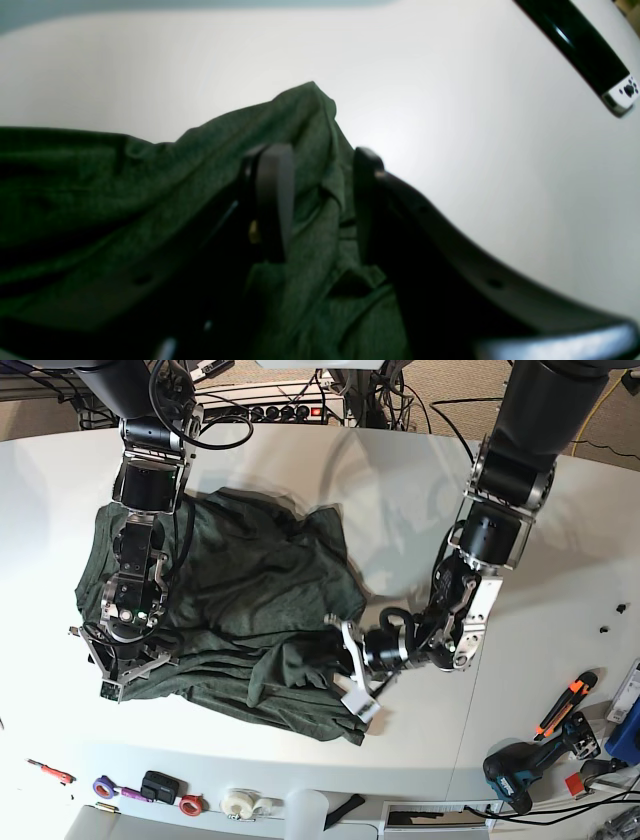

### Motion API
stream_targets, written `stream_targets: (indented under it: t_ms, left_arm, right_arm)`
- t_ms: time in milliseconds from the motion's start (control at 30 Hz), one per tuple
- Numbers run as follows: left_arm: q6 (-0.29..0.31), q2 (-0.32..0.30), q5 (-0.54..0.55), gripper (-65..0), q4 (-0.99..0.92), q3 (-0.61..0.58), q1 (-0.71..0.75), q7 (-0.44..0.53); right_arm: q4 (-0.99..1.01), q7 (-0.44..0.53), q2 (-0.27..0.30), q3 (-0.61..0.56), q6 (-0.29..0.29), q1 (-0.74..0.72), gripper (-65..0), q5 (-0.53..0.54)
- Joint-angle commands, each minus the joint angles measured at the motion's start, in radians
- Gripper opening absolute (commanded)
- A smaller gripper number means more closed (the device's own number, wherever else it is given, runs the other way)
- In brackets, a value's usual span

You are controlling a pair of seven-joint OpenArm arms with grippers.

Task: Layout the t-shirt on the table in an organized manner, then fold the t-shirt properly
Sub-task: 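Fold the grasped corner with the left gripper inward over the shirt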

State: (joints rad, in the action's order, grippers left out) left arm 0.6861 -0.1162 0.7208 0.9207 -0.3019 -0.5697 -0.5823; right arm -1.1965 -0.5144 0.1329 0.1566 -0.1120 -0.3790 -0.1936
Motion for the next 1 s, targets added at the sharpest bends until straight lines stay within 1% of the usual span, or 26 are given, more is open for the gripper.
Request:
stream_targets:
  t_ms: [0, 133, 233, 400, 467, 500, 567, 600, 633, 733, 833, 900, 967]
  left_arm:
    - [0.012, 0.004, 0.037, -65.0, 0.049, 0.003, -0.016, 0.002]
    - [0.012, 0.005, 0.093, -65.0, 0.159, 0.003, 0.050, -0.111]
    - [0.012, 0.005, 0.147, -65.0, 0.201, 0.003, 0.099, -0.171]
    - [0.012, 0.005, 0.294, -65.0, 0.203, 0.003, 0.172, -0.188]
    - [0.012, 0.005, 0.322, -64.4, 0.203, 0.003, 0.192, -0.188]
    - [0.012, 0.005, 0.324, -56.6, 0.203, 0.003, 0.198, -0.188]
    - [0.012, 0.005, 0.323, -37.7, 0.203, 0.003, 0.204, -0.188]
    - [0.012, 0.005, 0.323, -30.5, 0.203, 0.003, 0.204, -0.189]
    - [0.012, 0.005, 0.323, -26.5, 0.203, 0.003, 0.204, -0.189]
    - [0.012, 0.005, 0.324, -26.1, 0.203, 0.003, 0.203, -0.187]
    - [0.012, 0.005, 0.319, -26.5, 0.203, 0.012, 0.191, -0.150]
    - [0.012, 0.005, 0.281, -29.8, 0.203, 0.029, 0.176, -0.116]
    - [0.012, 0.006, 0.203, -33.8, 0.203, 0.040, 0.156, -0.088]
  right_arm:
    - [-0.019, 0.031, 0.011, 0.002, -0.009, -0.027, -44.6, -0.010]
    - [-0.019, 0.036, 0.011, 0.002, -0.009, -0.029, -44.6, -0.009]
    - [-0.019, 0.036, 0.011, 0.001, -0.009, -0.029, -44.6, -0.009]
    - [-0.019, 0.036, 0.011, 0.001, -0.009, -0.028, -44.6, -0.009]
    - [-0.019, 0.037, 0.011, 0.001, -0.009, -0.028, -44.6, -0.009]
    - [-0.019, 0.037, 0.011, 0.001, -0.009, -0.028, -44.6, -0.009]
    - [-0.019, 0.037, 0.011, 0.002, -0.009, -0.028, -44.6, -0.009]
    - [-0.019, 0.037, 0.011, 0.001, -0.009, -0.028, -44.6, -0.009]
    - [-0.019, 0.037, 0.011, 0.001, -0.009, -0.028, -44.6, -0.009]
    - [-0.019, 0.037, 0.011, 0.001, -0.009, -0.028, -44.6, -0.009]
    - [-0.019, 0.037, 0.011, 0.001, -0.009, -0.028, -44.6, -0.009]
    - [-0.019, 0.037, 0.011, 0.001, -0.009, -0.028, -44.6, -0.009]
    - [-0.019, 0.037, 0.011, 0.002, -0.009, -0.028, -44.6, -0.009]
